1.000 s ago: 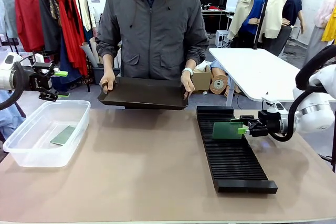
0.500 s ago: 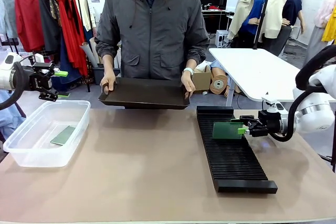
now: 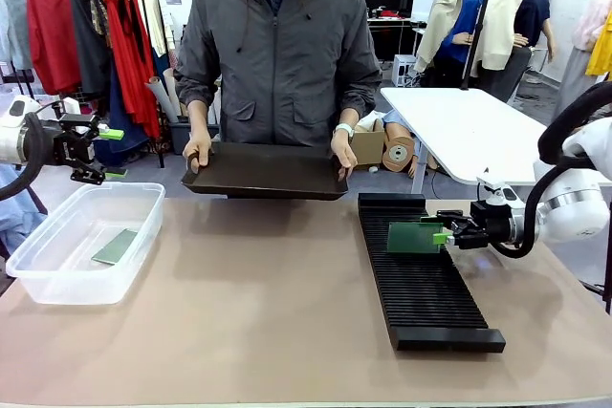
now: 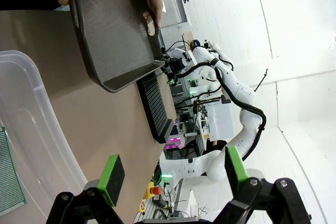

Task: Sort PCBs into racks and boxes based on the side picked up.
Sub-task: If the short side of the Blank PCB is picked up, insert it into the PCB Rack ; if the long side is picked up, place it in the Organizing box.

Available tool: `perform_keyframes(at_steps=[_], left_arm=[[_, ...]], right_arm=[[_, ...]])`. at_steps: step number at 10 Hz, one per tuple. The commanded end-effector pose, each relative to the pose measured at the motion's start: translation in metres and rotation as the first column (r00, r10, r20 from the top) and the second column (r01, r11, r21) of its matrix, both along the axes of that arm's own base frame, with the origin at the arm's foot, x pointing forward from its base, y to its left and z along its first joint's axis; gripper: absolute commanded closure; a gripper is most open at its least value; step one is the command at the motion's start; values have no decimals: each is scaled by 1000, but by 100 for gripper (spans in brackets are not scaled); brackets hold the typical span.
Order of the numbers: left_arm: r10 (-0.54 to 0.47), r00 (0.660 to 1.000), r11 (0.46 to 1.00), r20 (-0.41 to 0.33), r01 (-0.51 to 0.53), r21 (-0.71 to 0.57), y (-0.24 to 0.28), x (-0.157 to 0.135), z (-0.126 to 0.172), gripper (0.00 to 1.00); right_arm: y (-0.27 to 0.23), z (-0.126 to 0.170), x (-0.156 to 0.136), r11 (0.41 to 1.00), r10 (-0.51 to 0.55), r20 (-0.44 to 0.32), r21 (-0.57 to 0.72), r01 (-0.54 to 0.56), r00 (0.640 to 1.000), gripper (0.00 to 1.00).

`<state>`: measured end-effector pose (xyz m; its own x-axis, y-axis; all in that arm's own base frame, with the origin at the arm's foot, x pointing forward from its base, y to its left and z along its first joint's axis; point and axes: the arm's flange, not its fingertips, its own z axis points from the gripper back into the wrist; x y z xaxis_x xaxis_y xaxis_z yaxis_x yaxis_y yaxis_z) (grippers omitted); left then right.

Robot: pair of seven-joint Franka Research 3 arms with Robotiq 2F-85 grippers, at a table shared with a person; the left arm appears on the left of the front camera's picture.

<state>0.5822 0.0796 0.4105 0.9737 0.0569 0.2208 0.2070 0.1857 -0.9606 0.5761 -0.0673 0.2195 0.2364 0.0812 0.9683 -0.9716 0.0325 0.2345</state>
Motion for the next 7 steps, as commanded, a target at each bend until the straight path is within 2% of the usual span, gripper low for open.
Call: perform_keyframes(at_steps=[1, 5, 6, 7], left_arm=[[-3, 1000, 1000, -10, 3, 5, 0, -2, 2, 0], [-3, 1000, 1000, -10, 3, 5, 0, -2, 2, 0], [-3, 1000, 1000, -10, 3, 5, 0, -2, 2, 0], [-3, 1000, 1000, -10, 3, 5, 0, -2, 2, 0]], right_arm=[[0, 0, 0, 1000, 0, 0, 0, 0, 1000, 0], [8, 70, -7, 999, -1, -22, 37, 2, 1000, 0], [11, 88, -14, 999, -4, -76, 46, 7, 997, 0], [14, 107, -24, 999, 2, -181, 33, 5, 983, 0]])
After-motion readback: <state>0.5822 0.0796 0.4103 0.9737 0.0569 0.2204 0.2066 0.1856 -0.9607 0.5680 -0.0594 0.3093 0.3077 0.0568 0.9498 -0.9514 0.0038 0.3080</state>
